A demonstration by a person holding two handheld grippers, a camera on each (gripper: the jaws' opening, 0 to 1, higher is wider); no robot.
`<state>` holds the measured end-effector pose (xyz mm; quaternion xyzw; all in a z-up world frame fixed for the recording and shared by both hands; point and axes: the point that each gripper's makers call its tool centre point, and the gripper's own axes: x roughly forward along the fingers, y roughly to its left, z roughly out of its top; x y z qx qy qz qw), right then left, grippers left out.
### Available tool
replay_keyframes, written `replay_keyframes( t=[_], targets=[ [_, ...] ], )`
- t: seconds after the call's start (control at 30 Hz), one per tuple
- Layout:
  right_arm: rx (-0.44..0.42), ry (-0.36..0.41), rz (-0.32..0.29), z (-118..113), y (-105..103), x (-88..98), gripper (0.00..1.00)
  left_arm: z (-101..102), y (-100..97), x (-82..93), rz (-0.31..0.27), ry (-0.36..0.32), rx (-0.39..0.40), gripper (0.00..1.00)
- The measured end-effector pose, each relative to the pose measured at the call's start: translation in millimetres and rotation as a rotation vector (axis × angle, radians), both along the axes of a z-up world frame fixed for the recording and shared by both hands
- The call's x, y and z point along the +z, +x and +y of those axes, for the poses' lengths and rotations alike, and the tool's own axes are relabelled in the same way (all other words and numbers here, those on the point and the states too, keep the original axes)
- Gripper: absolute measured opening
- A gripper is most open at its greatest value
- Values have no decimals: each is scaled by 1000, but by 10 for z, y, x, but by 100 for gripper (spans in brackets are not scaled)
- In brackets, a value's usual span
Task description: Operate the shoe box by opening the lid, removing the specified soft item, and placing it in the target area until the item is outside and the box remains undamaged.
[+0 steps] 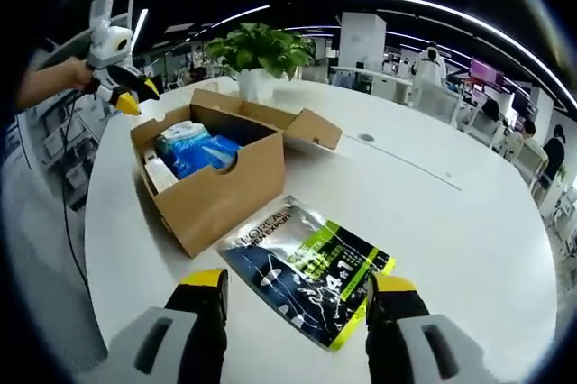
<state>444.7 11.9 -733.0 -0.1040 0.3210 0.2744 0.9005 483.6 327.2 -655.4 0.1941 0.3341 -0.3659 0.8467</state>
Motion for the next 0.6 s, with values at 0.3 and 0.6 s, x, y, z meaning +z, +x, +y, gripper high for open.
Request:
replay_keyframes(
  t=[0.3, 0.6],
  targets=[
    [88, 27, -1, 349, 73, 279, 62, 31, 42, -102, 18, 57, -85, 48],
    [169, -1, -6, 661, 112, 356, 61, 35, 81, -278, 32, 88, -163, 55]
  ],
)
